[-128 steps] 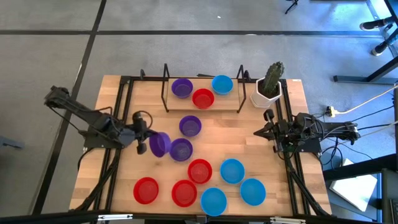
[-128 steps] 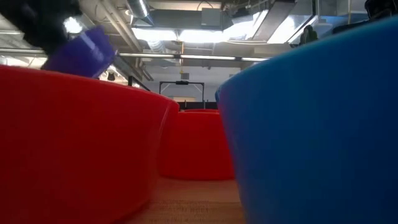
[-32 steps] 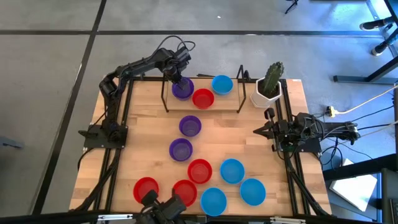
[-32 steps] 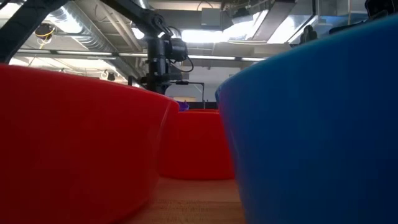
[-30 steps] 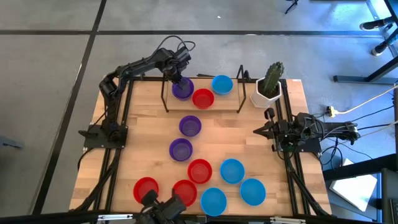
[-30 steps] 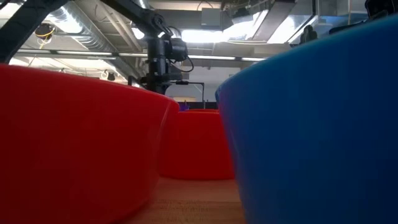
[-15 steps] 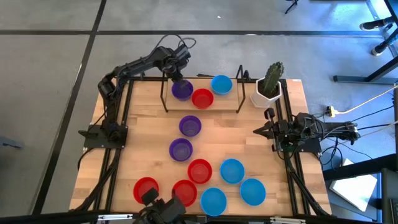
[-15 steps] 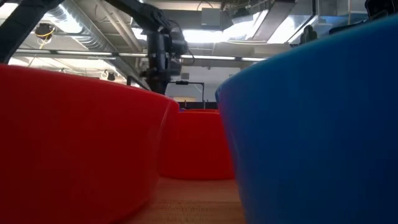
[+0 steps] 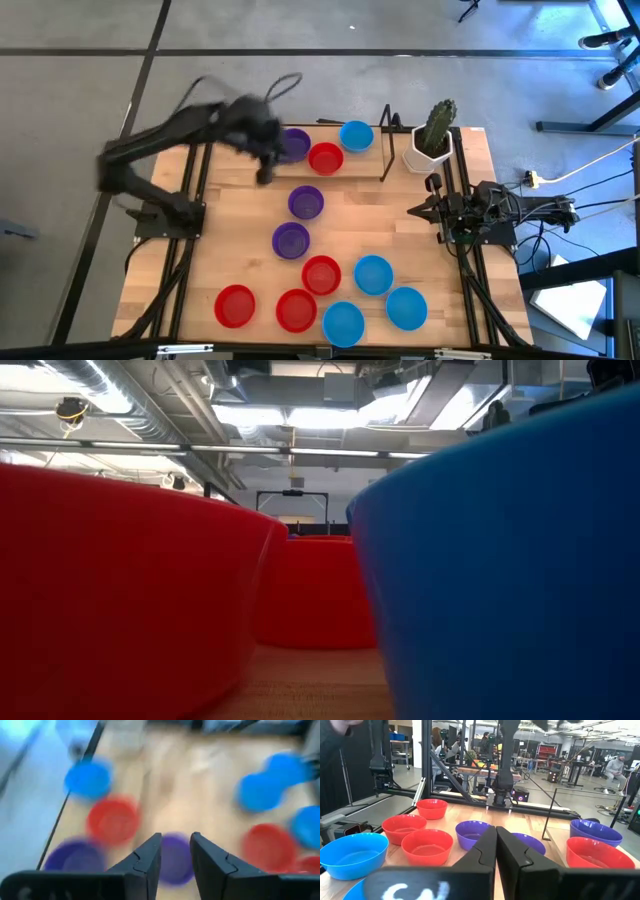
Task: Pick & Place Mini bowls
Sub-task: Stack the red bowl on top of the red bowl on the shelf
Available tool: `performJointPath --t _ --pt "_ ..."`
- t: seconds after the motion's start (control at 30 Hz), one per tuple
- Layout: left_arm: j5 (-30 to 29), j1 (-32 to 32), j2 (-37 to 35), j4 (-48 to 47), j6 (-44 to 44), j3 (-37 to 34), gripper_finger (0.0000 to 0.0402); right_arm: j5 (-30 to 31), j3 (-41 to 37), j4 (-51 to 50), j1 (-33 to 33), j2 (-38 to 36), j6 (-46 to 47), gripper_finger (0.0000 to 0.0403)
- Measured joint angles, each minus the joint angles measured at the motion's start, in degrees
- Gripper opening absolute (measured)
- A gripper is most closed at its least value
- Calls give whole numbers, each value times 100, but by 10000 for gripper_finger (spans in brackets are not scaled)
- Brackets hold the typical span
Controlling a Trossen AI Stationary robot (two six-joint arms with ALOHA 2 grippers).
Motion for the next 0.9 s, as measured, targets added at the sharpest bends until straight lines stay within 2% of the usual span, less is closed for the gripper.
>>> performJointPath --t 0.07,0.17,0.3,0.37,0.43,0.5,0.57,0.67,0.77,0.9 --pt "-293 -651 -818 1267 -148 -883 91 0 0 0 -1 0 -1 12" --pt "-844 -1477 -2096 3447 -140 -2619 78 0 0 0 -1 0 2 12" --pt "-1282 -2075 -3527 5587 151 -5085 50 0 0 0 -1 0 88 12" --pt "-1520 -2190 -3986 6957 166 -6277 32 0 0 2 0 0 89 12" --pt "-1626 -2188 -4154 8495 337 -7305 11 1 0 43 0 0 3 12" --pt "-1390 -2155 -4176 9589 780 -8076 5 3 0 131 0 2 -20 12" --pt "-1065 -2136 -4183 10232 1347 -8594 4 3 0 212 0 2 -20 12" --pt "-1030 -2129 -4198 10493 1542 -9014 2 3 0 245 0 3 -20 12" --pt "-1083 -2130 -4197 10138 1505 -8994 3 5 0 245 0 7 -22 12" --pt "-1134 -2134 -4207 10178 1261 -8987 2 2 0 235 1 7 -22 12"
